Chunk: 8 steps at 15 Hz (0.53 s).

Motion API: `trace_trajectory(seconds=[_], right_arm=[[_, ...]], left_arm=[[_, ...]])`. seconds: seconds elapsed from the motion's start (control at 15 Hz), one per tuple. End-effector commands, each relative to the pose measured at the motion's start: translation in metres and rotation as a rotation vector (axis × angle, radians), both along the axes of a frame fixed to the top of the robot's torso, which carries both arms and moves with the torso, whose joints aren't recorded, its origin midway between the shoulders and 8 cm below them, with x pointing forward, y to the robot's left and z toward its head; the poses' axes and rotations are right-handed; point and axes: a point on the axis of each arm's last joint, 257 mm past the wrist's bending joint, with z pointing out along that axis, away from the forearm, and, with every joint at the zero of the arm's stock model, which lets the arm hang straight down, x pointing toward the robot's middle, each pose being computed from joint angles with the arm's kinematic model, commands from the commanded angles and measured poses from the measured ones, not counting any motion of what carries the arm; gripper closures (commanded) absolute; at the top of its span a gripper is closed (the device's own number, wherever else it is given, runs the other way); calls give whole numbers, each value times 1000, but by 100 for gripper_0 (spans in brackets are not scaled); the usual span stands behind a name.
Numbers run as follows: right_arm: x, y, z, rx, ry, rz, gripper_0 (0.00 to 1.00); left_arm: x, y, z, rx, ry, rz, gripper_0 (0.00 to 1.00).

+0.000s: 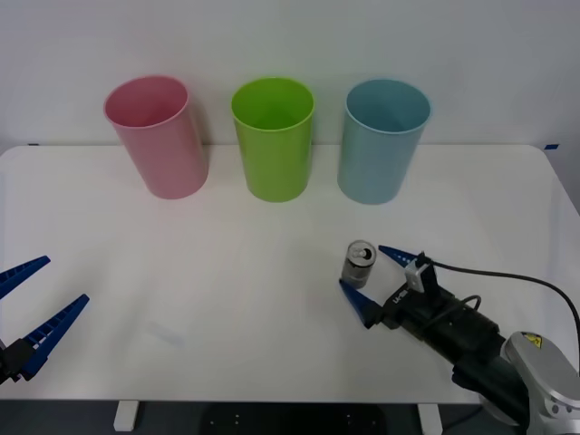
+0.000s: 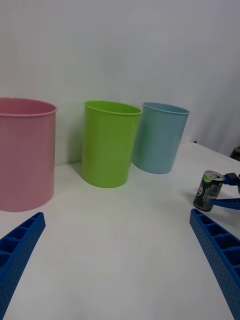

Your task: Grasp the object on the table and drop it into the matching bin: aluminum can to the light blue bin, PET bottle to the pink bin.

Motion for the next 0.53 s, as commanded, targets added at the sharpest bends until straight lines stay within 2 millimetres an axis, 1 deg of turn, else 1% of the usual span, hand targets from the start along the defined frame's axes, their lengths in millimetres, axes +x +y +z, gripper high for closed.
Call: trace_trajectory(seconds=[0.07,0.27,0.53], right_arm=[[10,5,-4,-3,12,8,0],[17,11,-3,-3,8,14,0],[18,13,-2,-3,5,15,0]], left_arm=[[0,0,0,0,0,0,0],[0,0,0,0,0,0,0],[0,0,0,0,0,0,0]])
